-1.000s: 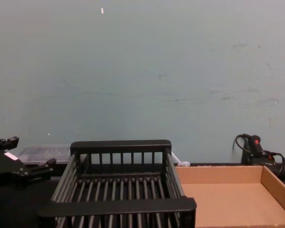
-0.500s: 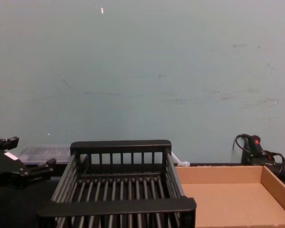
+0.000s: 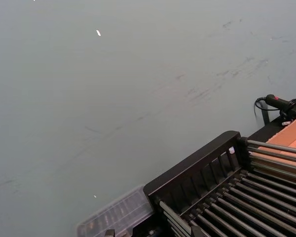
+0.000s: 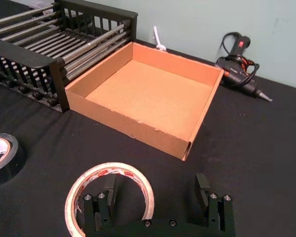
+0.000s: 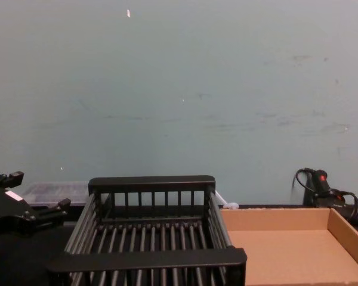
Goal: Pick up the white tape and place it into the black box , Pick up the silver tape and place it into the brown box.
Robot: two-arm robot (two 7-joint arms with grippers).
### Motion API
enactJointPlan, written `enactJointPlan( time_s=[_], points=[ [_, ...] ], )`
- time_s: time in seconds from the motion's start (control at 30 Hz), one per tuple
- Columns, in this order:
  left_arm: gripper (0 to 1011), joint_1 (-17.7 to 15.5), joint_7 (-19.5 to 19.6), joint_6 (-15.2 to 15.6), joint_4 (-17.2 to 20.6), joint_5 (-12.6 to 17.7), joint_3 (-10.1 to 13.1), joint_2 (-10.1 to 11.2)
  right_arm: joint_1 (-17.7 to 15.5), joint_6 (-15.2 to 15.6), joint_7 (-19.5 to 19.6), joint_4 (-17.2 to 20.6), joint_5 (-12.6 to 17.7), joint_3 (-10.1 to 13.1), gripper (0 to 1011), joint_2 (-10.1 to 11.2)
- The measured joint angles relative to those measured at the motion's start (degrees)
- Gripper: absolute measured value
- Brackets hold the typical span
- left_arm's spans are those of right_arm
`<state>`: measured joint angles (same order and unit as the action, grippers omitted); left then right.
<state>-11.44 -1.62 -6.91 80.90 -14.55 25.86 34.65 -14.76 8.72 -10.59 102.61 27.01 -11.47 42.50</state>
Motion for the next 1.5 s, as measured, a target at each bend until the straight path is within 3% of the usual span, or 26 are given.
enactJointPlan(
  time_s=[0.6, 1.5],
  points=[
    [1001, 0.00, 0.00, 0.00, 0.00, 0.00, 0.00, 0.00, 3.69, 3.26, -3.20, -3.99, -1.75, -1.26, 1002, -3.58],
    [1001, 0.00, 0.00, 0.00, 0.00, 0.00, 0.00, 0.00, 5.00, 6.60, -6.68, -6.57, -3.91, 0.28, 1002, -7.10]
  ],
)
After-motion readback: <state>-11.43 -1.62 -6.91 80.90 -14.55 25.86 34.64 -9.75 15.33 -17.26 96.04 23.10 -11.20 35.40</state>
